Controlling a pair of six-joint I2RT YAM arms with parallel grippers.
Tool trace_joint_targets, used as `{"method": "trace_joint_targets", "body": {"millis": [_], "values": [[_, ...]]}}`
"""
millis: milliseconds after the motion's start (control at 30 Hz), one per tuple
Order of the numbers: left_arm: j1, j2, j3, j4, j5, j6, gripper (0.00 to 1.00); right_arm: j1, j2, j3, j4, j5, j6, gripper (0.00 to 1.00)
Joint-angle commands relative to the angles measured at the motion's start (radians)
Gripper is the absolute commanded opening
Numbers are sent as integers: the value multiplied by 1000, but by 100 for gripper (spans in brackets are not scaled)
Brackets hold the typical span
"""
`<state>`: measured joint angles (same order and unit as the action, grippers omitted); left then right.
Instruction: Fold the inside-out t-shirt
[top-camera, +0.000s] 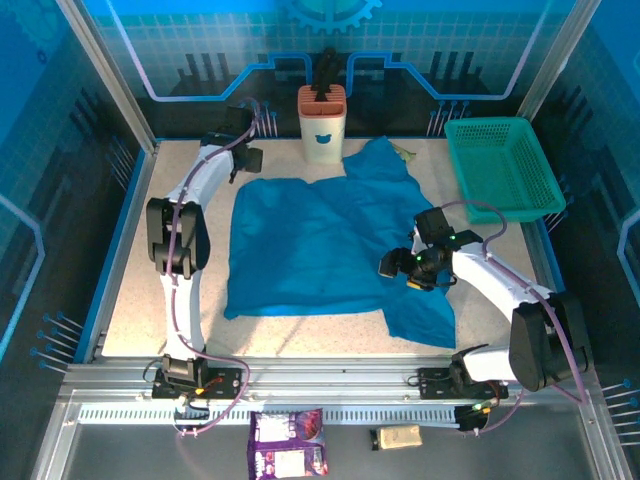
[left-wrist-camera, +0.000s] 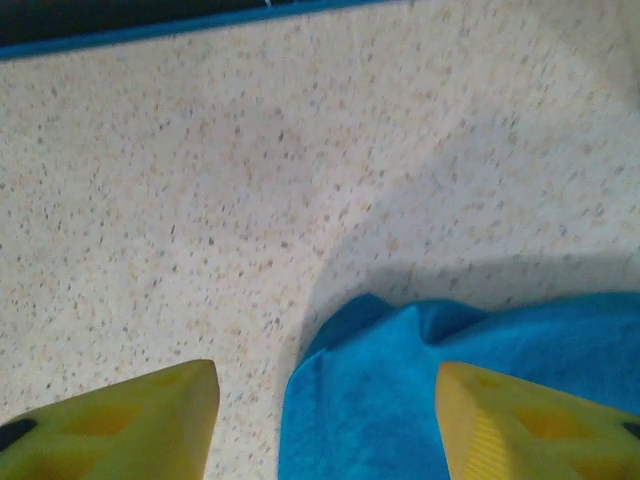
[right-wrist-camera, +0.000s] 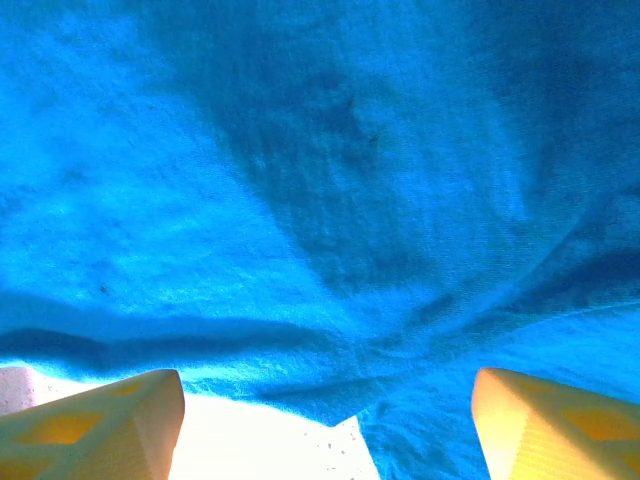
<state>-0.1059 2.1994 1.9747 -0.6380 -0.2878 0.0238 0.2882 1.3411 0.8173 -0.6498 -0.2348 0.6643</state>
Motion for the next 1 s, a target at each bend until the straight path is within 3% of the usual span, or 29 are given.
{"method": "trace_joint_targets", "body": {"millis": [0, 167, 333, 500, 633, 800, 967], "values": [[3, -68, -50, -30, 43, -100, 64, 10, 9, 29, -3, 15, -12, 76], [-7, -152, -173, -33, 285, -215, 54, -33, 95, 116, 43, -12, -70, 76], [-50, -246, -392, 24, 413, -319, 42, -114, 260, 242, 124, -96, -132, 76], [-83, -365, -626, 94, 473, -390, 38, -165, 434, 351, 160, -160, -156, 76], [-81, -420, -822, 172, 523, -453, 38, -196, 521, 364, 139, -121, -137, 77], [-35, -422, -995, 236, 540, -528, 38, -205, 473, 247, 111, -33, -69, 78], [85, -460, -1097, 285, 535, -561, 39, -195, 378, 131, 128, -13, -21, 79]]}}
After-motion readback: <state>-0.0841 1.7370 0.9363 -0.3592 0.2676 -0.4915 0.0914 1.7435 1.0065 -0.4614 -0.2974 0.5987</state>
